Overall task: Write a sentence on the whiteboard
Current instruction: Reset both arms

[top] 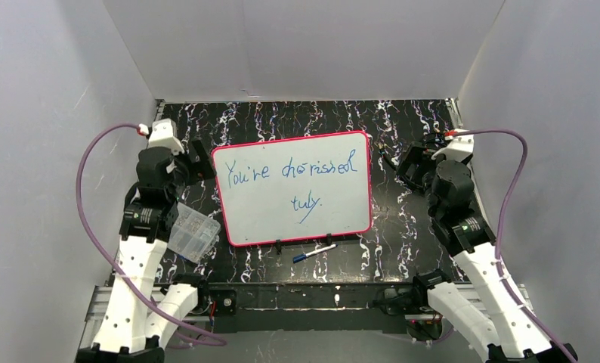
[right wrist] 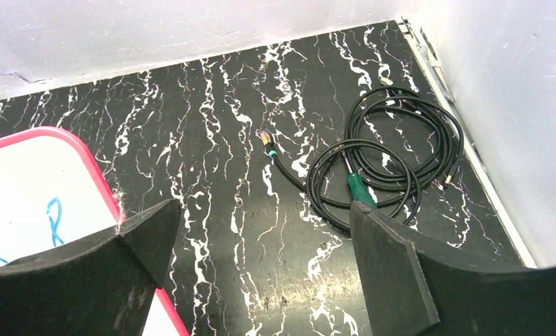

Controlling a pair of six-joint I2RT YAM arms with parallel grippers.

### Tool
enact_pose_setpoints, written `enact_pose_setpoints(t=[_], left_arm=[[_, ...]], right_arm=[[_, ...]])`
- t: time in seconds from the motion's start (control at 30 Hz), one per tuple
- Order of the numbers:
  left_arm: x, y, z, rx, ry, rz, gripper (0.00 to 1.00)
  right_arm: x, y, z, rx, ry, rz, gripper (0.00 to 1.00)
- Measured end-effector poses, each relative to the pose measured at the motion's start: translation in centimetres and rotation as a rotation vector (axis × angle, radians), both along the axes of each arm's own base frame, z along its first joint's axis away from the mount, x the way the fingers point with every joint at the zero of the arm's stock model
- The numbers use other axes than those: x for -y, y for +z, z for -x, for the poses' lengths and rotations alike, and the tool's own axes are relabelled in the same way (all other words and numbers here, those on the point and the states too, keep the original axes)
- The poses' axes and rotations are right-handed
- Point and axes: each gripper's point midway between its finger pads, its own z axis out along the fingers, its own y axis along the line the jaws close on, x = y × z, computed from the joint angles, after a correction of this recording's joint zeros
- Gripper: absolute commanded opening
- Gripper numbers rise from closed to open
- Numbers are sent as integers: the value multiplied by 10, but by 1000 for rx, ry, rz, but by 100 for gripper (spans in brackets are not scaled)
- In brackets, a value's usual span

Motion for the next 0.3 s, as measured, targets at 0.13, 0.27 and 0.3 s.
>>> enact_pose_setpoints(t=[0.13,0.27,0.3], left_arm=[[-22,-17,16,1,93,-61,98],[-36,-10,24,49,155,-94,98],[-37,-7,24,58,164,-96,98]], right_arm=[[1,2,2,9,0,-2,99],[0,0,0,0,1,4,99],[0,-1,0,-1,1,5,99]])
